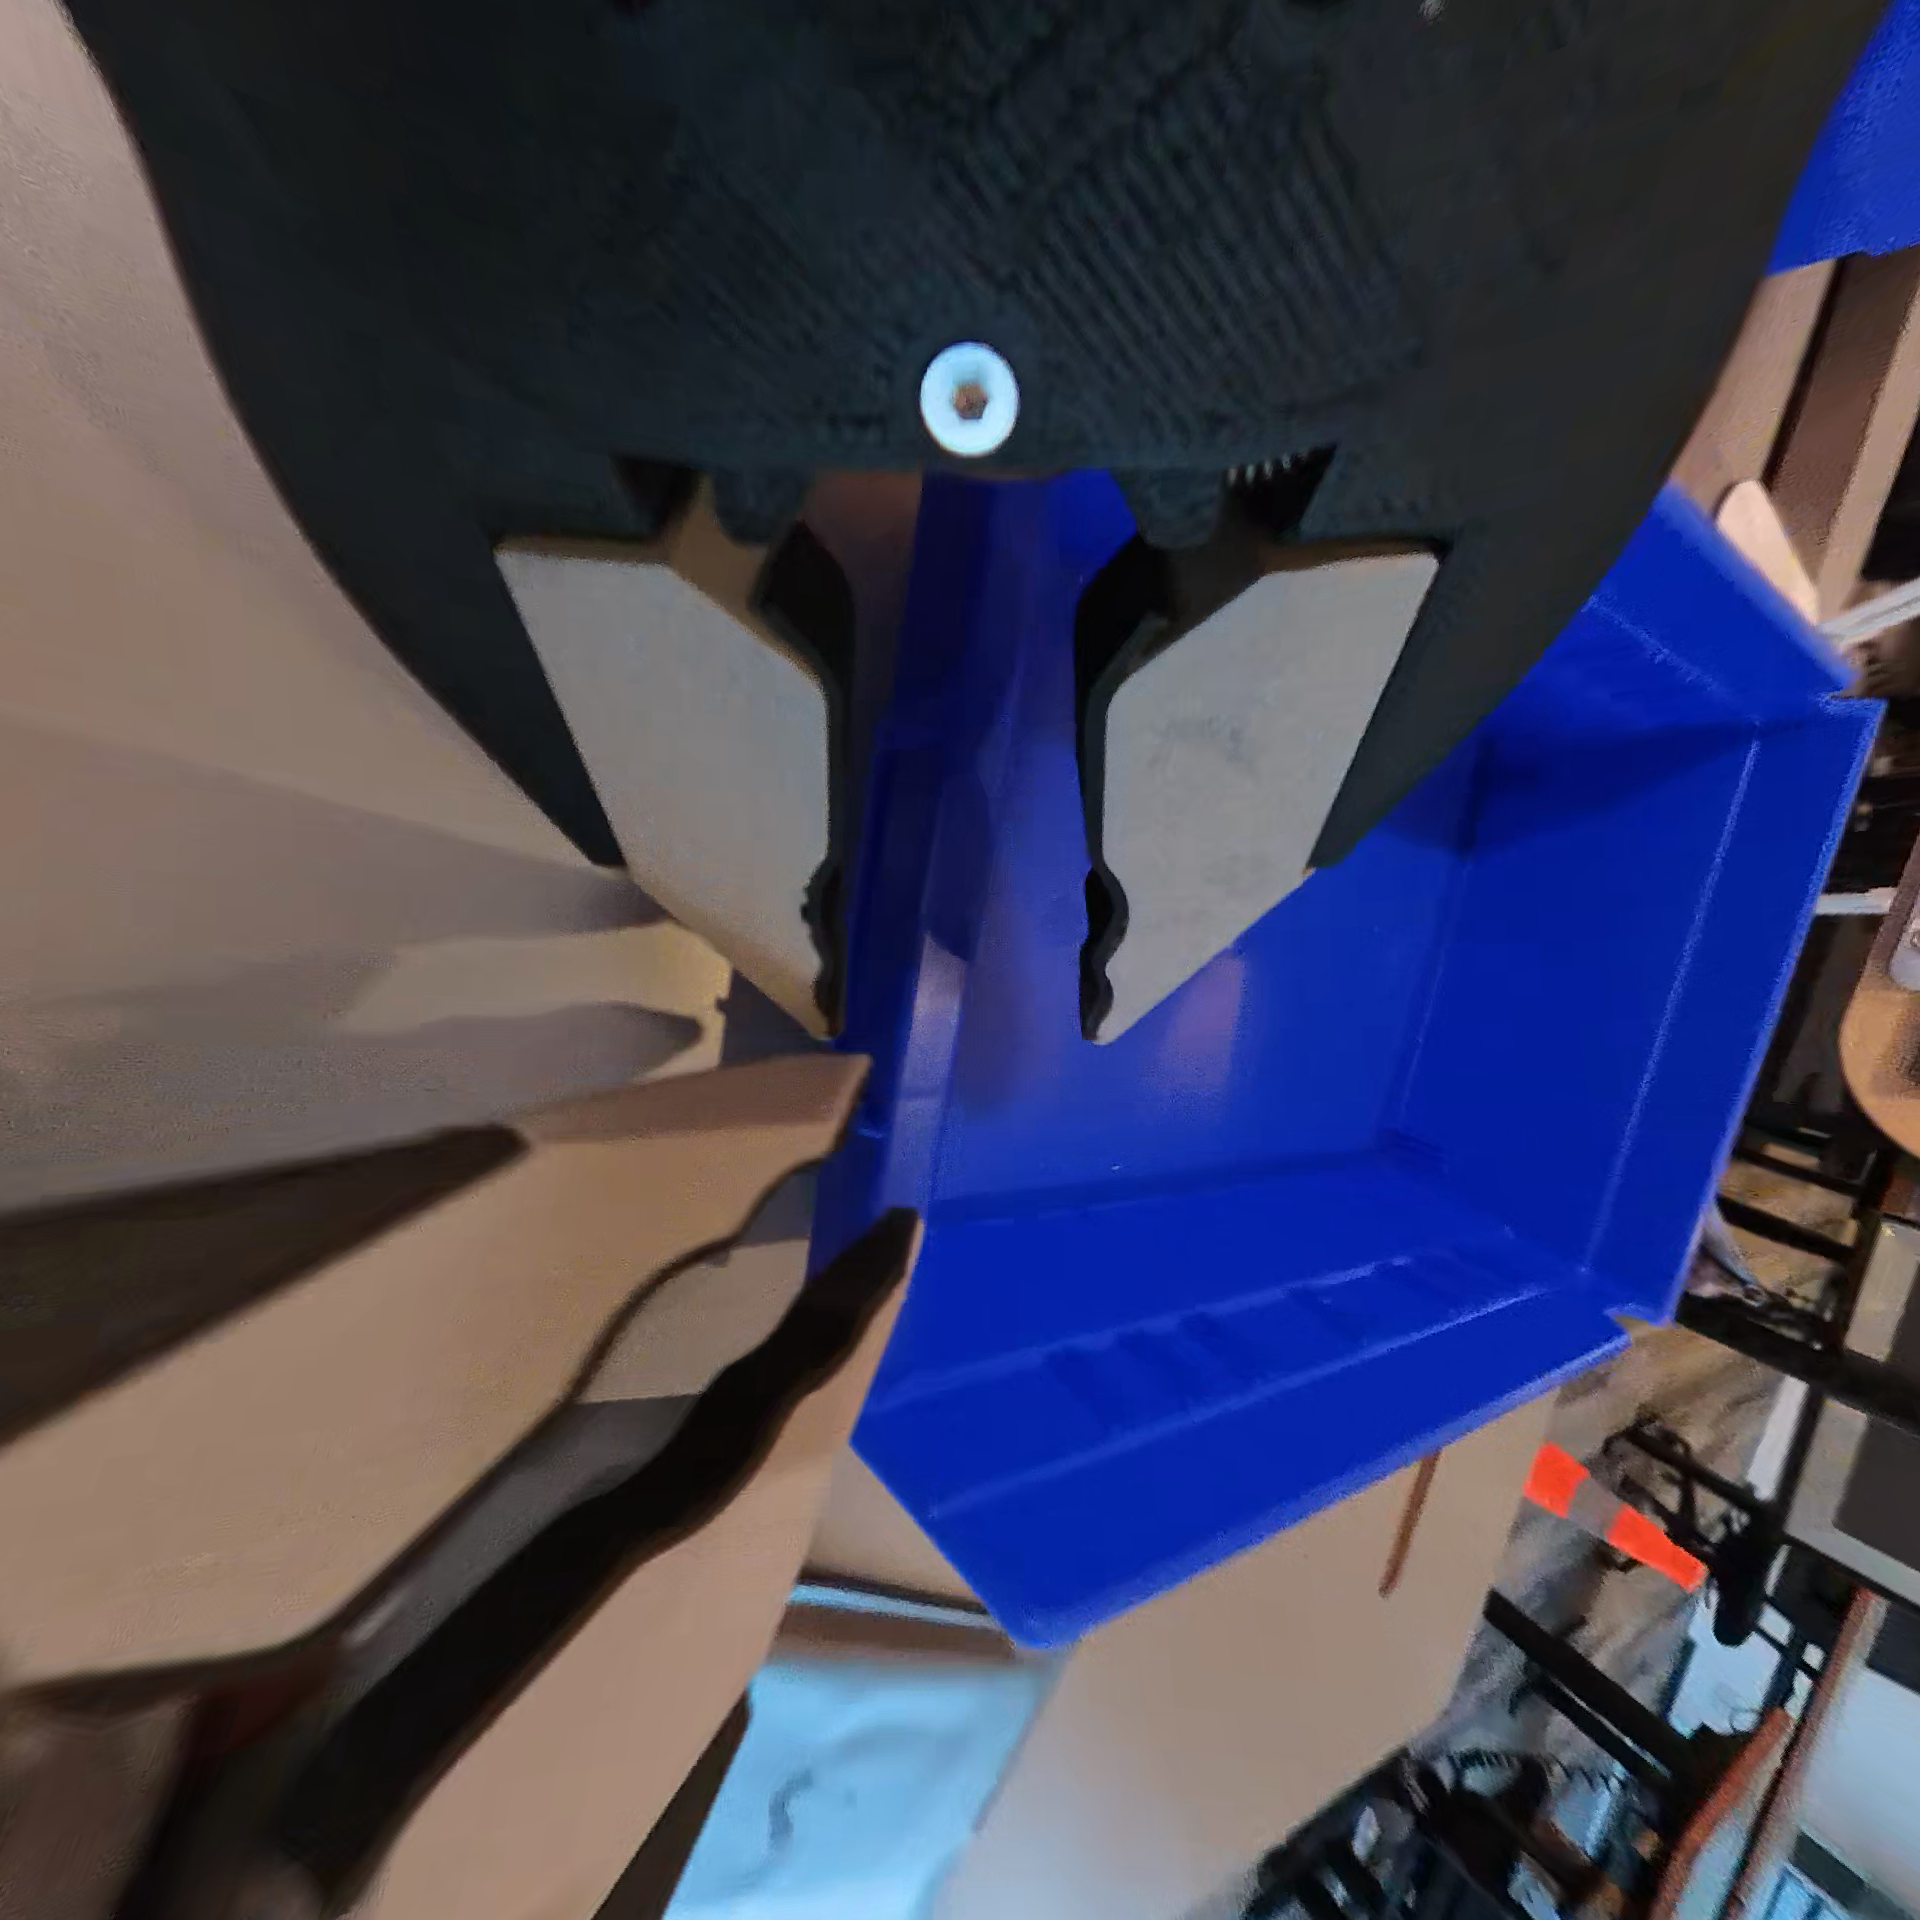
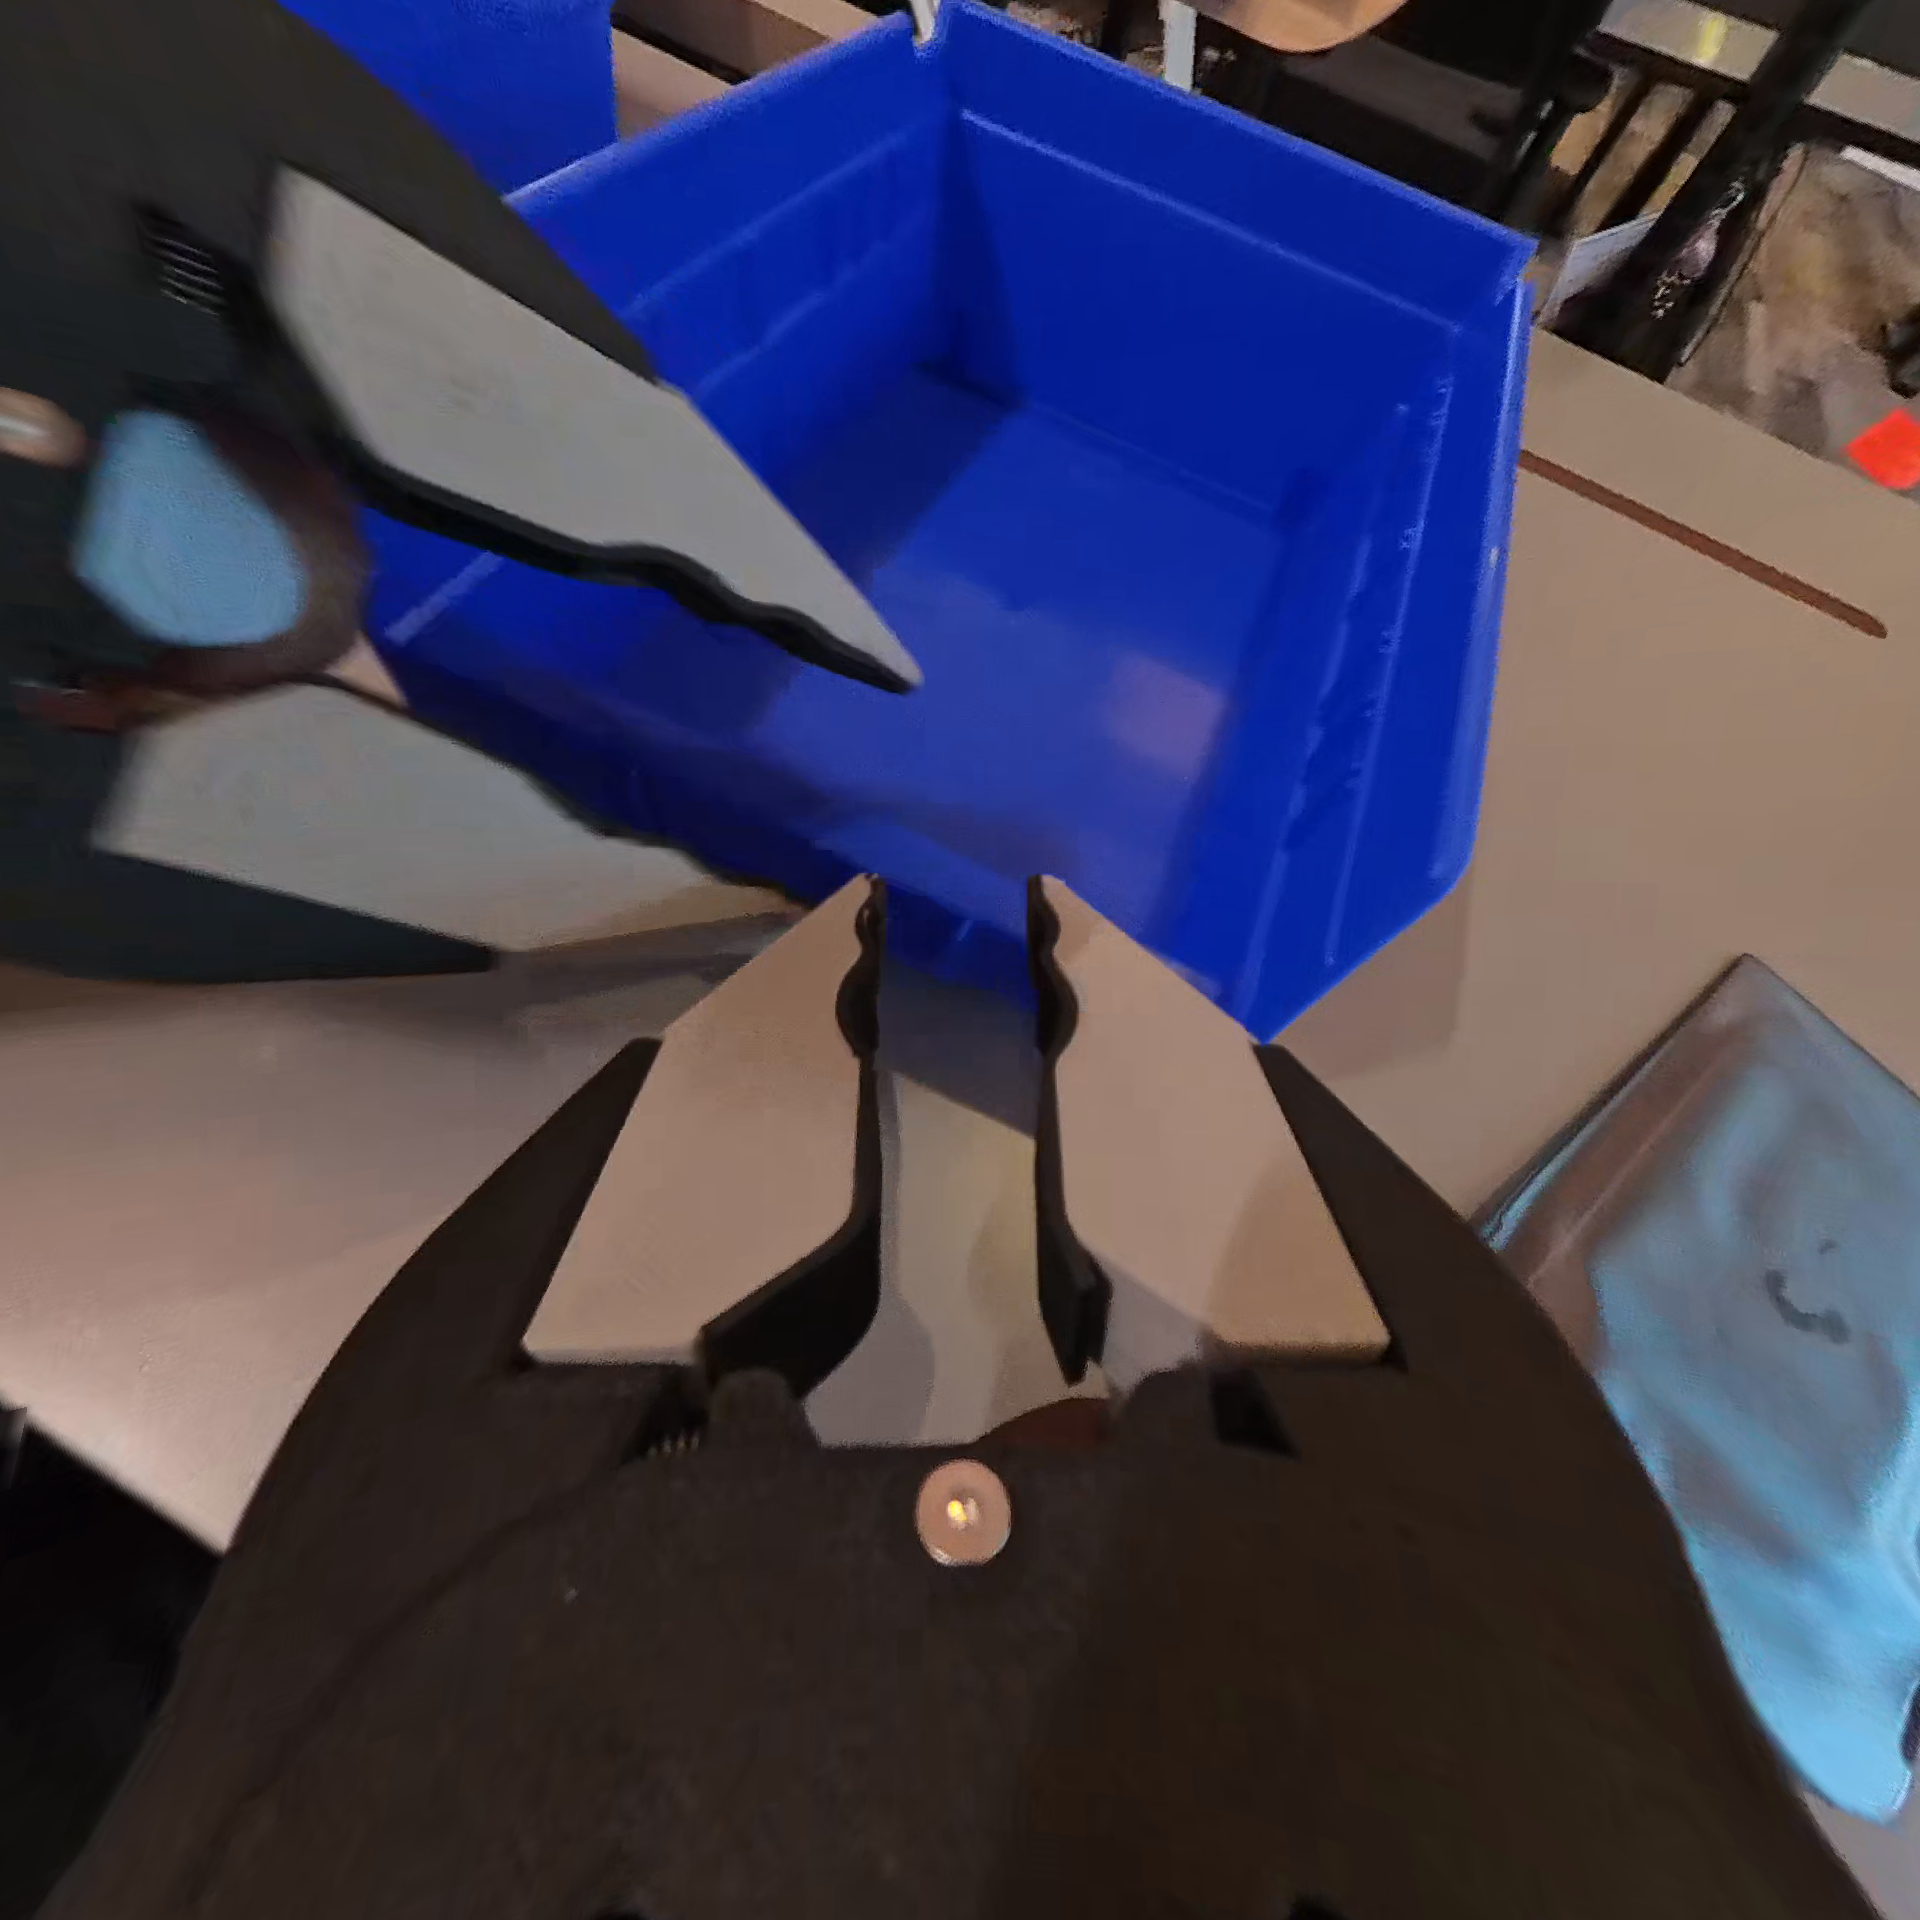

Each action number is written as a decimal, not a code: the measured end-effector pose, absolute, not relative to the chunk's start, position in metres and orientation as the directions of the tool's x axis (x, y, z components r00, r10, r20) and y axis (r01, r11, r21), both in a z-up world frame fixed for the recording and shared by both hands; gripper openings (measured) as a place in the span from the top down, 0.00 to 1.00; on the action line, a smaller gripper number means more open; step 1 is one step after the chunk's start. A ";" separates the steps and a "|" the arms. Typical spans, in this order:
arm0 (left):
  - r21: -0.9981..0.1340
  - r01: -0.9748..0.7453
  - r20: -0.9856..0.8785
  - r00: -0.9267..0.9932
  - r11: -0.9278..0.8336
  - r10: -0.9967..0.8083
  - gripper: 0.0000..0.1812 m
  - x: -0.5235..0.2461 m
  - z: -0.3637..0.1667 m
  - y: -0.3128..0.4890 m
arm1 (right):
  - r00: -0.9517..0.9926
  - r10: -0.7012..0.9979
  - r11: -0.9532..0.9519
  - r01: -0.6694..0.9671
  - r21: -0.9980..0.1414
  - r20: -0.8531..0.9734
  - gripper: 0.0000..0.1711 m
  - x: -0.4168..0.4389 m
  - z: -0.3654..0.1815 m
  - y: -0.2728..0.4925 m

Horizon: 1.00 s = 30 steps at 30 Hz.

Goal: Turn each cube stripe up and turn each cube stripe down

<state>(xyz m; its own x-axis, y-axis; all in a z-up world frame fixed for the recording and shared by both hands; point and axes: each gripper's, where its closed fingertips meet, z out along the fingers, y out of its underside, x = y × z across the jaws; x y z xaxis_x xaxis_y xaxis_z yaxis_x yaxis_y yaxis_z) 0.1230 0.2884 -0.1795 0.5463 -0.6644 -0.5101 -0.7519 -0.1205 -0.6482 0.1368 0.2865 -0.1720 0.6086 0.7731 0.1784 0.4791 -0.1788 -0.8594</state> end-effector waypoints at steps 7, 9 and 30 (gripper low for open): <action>-0.857 -0.497 -0.267 0.648 -0.132 -0.713 0.86 0.061 -0.138 0.249 | 0.580 0.777 -0.170 0.568 -0.805 0.244 0.86 0.106 -0.185 0.316; -0.895 -0.419 -0.215 0.706 -0.154 -0.675 0.81 0.026 -0.132 0.253 | 0.590 0.745 -0.163 0.615 -0.772 0.313 0.91 0.106 -0.190 0.328; -0.884 -0.321 -0.172 0.900 -0.340 -0.402 0.79 -0.102 -0.188 0.265 | 0.685 0.489 -0.371 0.724 -0.582 0.540 1.00 0.166 -0.192 0.387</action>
